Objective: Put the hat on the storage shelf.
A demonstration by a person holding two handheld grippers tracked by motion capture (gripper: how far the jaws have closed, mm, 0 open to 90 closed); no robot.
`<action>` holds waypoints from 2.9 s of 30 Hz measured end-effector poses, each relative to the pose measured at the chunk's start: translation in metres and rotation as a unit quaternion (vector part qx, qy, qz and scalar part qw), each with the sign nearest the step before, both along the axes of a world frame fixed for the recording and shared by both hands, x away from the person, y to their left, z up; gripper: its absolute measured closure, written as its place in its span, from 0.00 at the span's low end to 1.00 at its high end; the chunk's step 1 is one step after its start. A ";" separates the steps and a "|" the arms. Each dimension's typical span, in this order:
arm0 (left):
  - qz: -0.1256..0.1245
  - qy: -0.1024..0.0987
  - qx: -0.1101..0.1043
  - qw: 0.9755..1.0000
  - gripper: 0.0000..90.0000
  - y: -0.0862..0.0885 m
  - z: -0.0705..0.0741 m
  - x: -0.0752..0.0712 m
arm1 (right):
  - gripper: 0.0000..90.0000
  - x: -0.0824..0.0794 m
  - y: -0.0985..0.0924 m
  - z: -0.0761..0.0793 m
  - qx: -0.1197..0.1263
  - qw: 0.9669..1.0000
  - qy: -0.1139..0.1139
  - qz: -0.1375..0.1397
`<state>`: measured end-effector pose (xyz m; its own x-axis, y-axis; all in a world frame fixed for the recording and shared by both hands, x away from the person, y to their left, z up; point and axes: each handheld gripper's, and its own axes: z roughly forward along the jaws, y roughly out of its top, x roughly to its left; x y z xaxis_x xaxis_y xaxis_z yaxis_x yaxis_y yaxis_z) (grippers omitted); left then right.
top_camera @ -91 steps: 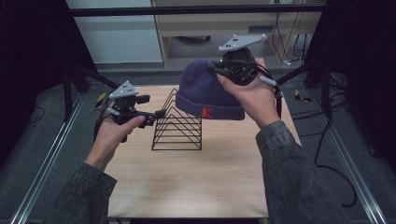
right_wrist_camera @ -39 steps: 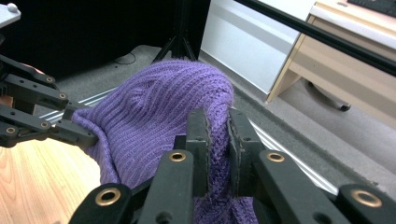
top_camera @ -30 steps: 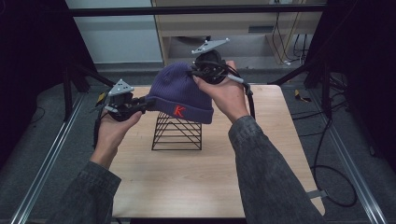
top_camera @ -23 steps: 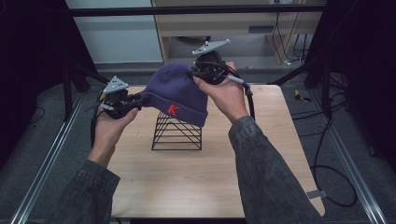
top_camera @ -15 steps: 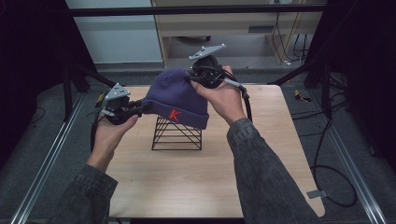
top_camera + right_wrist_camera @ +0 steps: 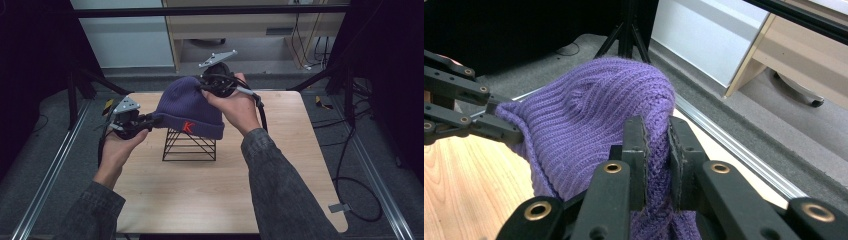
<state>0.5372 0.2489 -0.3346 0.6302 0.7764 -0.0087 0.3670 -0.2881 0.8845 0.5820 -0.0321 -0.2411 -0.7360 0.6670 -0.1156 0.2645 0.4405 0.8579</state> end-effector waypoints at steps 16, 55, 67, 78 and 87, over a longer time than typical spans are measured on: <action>0.006 0.016 0.003 1.000 0.81 0.006 -0.023 -0.002 | 0.89 -0.004 0.008 -0.015 -0.012 1.000 0.012 0.018; 0.009 0.055 0.013 0.998 0.79 0.017 -0.070 -0.004 | 0.88 -0.015 0.029 -0.047 -0.043 0.996 0.042 0.063; 0.011 0.062 0.016 0.998 0.79 0.017 -0.080 -0.005 | 0.87 -0.017 0.029 -0.056 -0.049 0.995 0.052 0.070; 0.011 0.066 0.020 0.998 0.79 0.018 -0.084 -0.006 | 0.87 -0.018 0.032 -0.061 -0.051 0.995 0.054 0.071; 0.016 0.076 0.018 0.997 0.78 0.021 -0.095 -0.006 | 0.87 -0.018 0.036 -0.069 -0.065 0.993 0.063 0.073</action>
<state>0.5311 0.2697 -0.4296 0.5984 0.7977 -0.0744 0.5058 -0.3041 0.8073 0.5636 0.0035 -0.3103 -0.8383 0.5368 -0.0954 0.2903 0.5875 0.7554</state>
